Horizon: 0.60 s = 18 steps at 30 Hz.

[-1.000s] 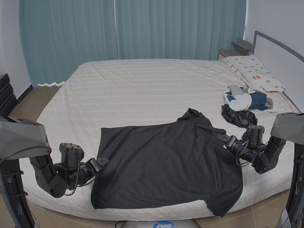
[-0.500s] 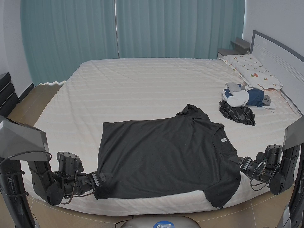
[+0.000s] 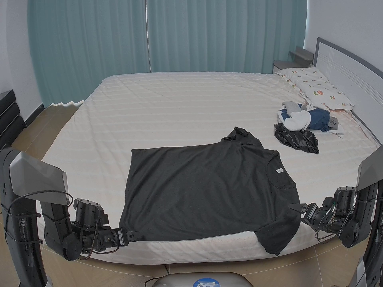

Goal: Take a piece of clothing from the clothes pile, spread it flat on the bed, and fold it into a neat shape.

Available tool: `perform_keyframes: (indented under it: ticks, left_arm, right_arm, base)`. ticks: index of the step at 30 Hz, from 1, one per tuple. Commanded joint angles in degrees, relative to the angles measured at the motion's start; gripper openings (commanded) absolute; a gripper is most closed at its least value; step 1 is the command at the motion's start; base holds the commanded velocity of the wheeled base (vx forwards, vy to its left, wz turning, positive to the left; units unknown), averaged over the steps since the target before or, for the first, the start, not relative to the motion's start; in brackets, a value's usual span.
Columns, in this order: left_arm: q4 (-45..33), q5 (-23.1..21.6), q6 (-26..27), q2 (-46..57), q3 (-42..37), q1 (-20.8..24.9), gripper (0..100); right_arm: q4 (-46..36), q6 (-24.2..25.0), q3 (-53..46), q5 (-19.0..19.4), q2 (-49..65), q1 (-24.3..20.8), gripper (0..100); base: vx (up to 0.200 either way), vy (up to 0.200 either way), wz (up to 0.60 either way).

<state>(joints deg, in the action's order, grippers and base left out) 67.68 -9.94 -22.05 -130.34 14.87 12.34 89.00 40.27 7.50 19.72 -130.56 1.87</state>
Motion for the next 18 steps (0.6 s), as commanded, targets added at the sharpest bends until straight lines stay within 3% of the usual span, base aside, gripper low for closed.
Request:
perform_keyframes:
  ticks: [1,16,17,18]
  left_arm:
    - [1.05,0.18,0.96,-3.08,1.48,0.5,100]
    - [2.02,0.09,2.19,-4.57,3.94,2.78,100]
    - [2.02,0.09,2.1,-4.57,3.85,2.78,0]
    - [2.1,0.18,2.01,-4.48,3.67,2.87,0]
  right_arm:
    - [0.73,0.08,0.06,0.05,0.31,0.07,100]
    - [0.64,0.08,0.85,0.05,0.4,-0.02,100]
    - [0.64,0.08,0.76,0.05,0.4,-0.02,100]
    - [0.64,0.16,0.76,0.05,0.31,-0.02,100]
  base:
    - [0.0,0.0,0.0]
    - [0.0,0.0,0.0]
    - [0.0,0.0,0.0]
    - [0.0,0.0,0.0]
